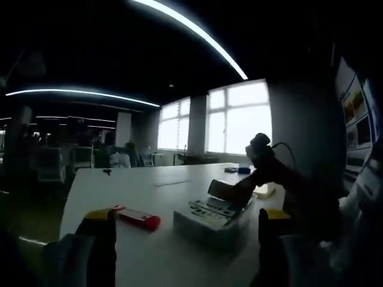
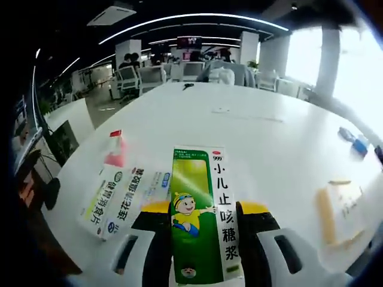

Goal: Arrange the small medicine boxes into an aligned row inside the storage area until every box is upright, visible, and separated from the surrounding clutter.

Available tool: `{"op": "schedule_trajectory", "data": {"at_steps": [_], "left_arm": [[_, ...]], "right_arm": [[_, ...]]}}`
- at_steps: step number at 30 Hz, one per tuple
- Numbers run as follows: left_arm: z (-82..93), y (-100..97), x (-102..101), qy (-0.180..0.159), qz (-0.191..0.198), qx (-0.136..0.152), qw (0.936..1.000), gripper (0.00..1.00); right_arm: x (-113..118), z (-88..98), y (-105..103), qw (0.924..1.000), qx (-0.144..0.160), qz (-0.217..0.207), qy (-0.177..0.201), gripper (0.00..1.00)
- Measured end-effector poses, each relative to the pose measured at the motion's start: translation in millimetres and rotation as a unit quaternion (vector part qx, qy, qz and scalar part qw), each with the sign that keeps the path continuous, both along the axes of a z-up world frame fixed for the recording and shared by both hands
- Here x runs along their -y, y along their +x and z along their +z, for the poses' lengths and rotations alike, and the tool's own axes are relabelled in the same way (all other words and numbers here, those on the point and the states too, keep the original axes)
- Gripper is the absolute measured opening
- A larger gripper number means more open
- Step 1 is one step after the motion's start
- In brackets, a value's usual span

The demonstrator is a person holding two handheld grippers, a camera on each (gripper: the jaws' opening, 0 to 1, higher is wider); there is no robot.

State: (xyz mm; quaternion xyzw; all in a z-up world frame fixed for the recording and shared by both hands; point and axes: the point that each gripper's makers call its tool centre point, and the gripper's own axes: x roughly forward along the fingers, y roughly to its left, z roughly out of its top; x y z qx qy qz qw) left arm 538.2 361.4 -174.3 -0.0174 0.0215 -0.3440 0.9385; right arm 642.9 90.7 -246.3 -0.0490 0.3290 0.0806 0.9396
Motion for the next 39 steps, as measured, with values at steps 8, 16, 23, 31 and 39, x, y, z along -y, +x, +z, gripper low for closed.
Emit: {"op": "schedule_trajectory", "data": {"at_steps": [8, 16, 23, 31, 39], "left_arm": [[2.5, -6.1, -1, 0.006, -0.003, 0.006, 1.0, 0.99], [2.5, -6.1, -2, 0.009, -0.003, 0.006, 0.9999, 0.99], [3.3, -7.4, 0, 0.013, -0.008, 0.007, 0.9999, 0.99], [2.4, -6.5, 1, 0.013, -0.011, 0.004, 0.9999, 0.96], [3.3, -8.0, -2, 0.013, -0.011, 0.007, 0.9998, 0.96]], "right_arm": [[0, -5.9, 0, 0.9997, -0.023, -0.007, -0.004, 0.39], [1, -8.4, -1, 0.9996, -0.026, -0.01, 0.006, 0.4], [-8, -21.6, -6, 0.9982, -0.042, 0.042, -0.001, 0.36], [-7, -28.6, -5, 0.9974, -0.05, 0.051, 0.007, 0.35], [-8, -28.8, -6, 0.9941, -0.056, 0.092, -0.002, 0.35]]}}
